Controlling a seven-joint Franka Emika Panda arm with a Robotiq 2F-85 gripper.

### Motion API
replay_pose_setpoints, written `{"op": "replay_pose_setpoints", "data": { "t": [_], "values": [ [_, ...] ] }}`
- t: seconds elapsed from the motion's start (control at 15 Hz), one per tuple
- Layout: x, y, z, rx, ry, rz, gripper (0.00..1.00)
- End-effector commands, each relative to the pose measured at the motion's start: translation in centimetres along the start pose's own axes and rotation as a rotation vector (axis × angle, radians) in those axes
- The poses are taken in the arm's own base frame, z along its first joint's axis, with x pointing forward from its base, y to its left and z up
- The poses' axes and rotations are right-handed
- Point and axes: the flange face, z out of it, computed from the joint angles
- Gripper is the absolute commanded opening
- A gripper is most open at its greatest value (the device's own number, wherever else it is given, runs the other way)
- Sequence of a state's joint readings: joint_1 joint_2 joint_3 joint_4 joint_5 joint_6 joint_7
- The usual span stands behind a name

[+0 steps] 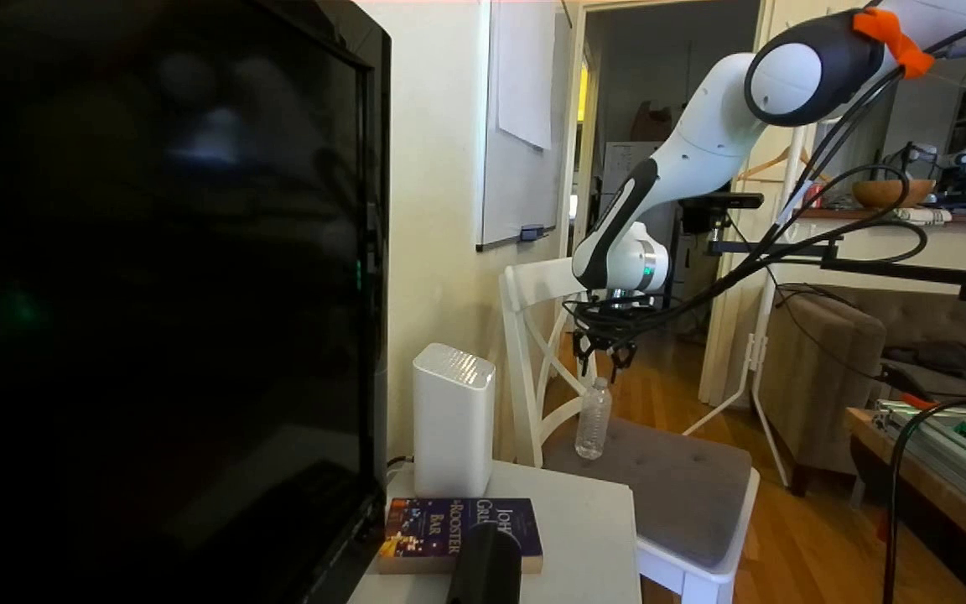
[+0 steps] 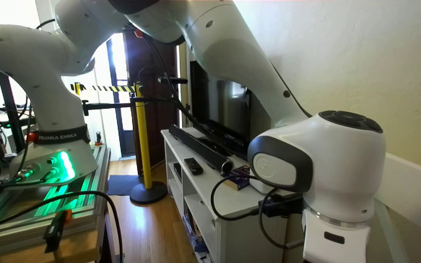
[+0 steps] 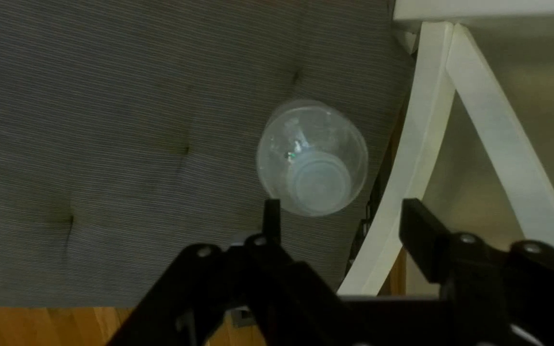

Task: Put the bottle on the chair

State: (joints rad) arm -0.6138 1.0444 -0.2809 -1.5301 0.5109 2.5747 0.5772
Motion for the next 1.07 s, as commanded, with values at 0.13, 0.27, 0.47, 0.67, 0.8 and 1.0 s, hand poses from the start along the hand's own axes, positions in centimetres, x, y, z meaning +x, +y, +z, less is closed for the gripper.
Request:
{"op": "replay_pose_setpoints", "data": {
  "t": [0.13, 0.27, 0.47, 0.67, 0.8, 1.0],
  "values": [
    [0.8, -0.6, -0.8, 0.016, 0.002, 0.028, 1.00],
    [0.9, -0.7, -1.2, 0.021, 0.005, 0.029, 1.00],
    [0.7, -0.1, -3.2, -0.002, -0.016, 0.013, 1.00],
    [-1.1, 1.2, -7.8, 0.031, -0.006, -0.172, 1.00],
    [-2.1, 1.6, -10.0, 0.035, 0.020, -0.280, 1.00],
    [-4.4, 2.3, -13.6, 0.037, 0.061, -0.440, 1.00]
  ]
}}
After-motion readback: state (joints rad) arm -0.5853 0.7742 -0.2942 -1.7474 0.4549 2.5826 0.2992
